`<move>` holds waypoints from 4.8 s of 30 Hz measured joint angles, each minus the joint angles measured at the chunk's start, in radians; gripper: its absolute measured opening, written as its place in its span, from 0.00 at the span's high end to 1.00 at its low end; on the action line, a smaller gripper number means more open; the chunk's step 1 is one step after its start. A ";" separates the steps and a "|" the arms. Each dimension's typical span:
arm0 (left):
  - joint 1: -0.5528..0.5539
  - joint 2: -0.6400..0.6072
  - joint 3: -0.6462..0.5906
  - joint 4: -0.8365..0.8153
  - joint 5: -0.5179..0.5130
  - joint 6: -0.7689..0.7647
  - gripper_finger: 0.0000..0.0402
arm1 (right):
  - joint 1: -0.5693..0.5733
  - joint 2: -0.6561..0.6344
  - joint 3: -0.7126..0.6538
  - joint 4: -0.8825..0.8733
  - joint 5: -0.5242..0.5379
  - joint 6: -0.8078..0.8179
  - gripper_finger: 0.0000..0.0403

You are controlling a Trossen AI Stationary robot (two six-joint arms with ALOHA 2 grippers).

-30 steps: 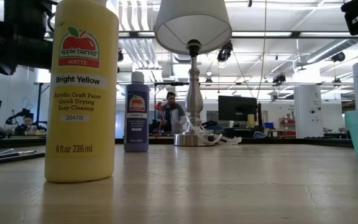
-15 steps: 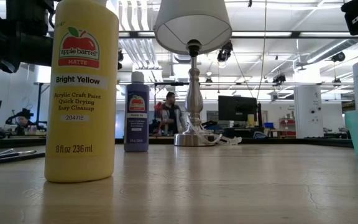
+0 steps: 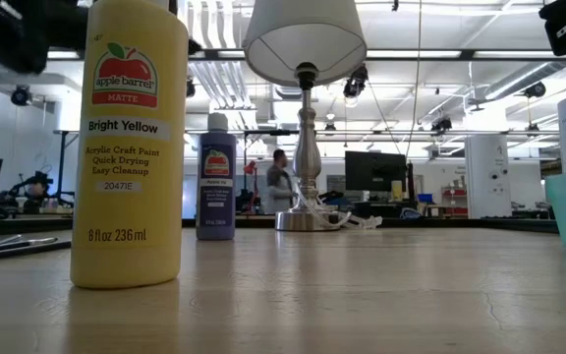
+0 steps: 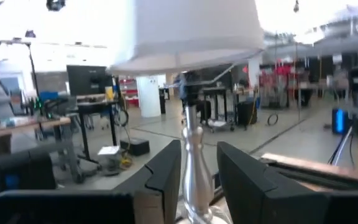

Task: Pick & Place Paint Supplies
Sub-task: Put the silver paint brush into the yellow cup

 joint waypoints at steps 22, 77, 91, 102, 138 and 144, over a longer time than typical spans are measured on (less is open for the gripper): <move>-0.021 0.121 0.887 -1.355 0.048 -0.350 0.73 | 0.000 0.000 0.000 0.000 0.000 0.000 0.98; -0.538 0.120 0.923 -1.512 -0.010 -0.799 0.73 | 0.000 0.000 0.000 0.000 0.000 0.000 0.98; -0.539 0.152 0.915 -1.630 0.170 -1.164 0.73 | 0.000 0.000 0.000 0.000 0.000 0.000 0.98; -0.545 0.210 0.915 -1.600 0.244 -1.192 0.73 | 0.000 0.000 0.000 0.000 0.000 0.000 0.98; -0.530 0.216 0.915 -1.908 0.285 -1.412 0.77 | 0.000 0.000 0.000 0.000 0.000 0.000 0.98; -0.529 0.216 0.915 -2.021 0.245 -1.539 0.78 | 0.000 0.000 0.000 0.000 0.000 0.000 0.98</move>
